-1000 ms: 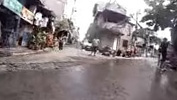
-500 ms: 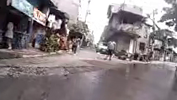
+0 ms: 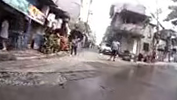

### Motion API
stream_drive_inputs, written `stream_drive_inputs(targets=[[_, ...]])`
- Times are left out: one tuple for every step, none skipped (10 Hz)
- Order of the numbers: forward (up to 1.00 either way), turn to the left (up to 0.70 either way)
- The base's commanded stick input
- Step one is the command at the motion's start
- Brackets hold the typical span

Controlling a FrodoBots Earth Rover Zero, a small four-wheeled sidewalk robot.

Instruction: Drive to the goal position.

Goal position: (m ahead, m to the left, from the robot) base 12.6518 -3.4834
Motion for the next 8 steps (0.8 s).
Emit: stream_drive_inputs(targets=[[1.0,0.0],[1.0,0.0],[1.0,0.0],[1.0,0.0],[1.0,0.0],[1.0,0.0],[1.0,0.0],[1.0,0.0]])
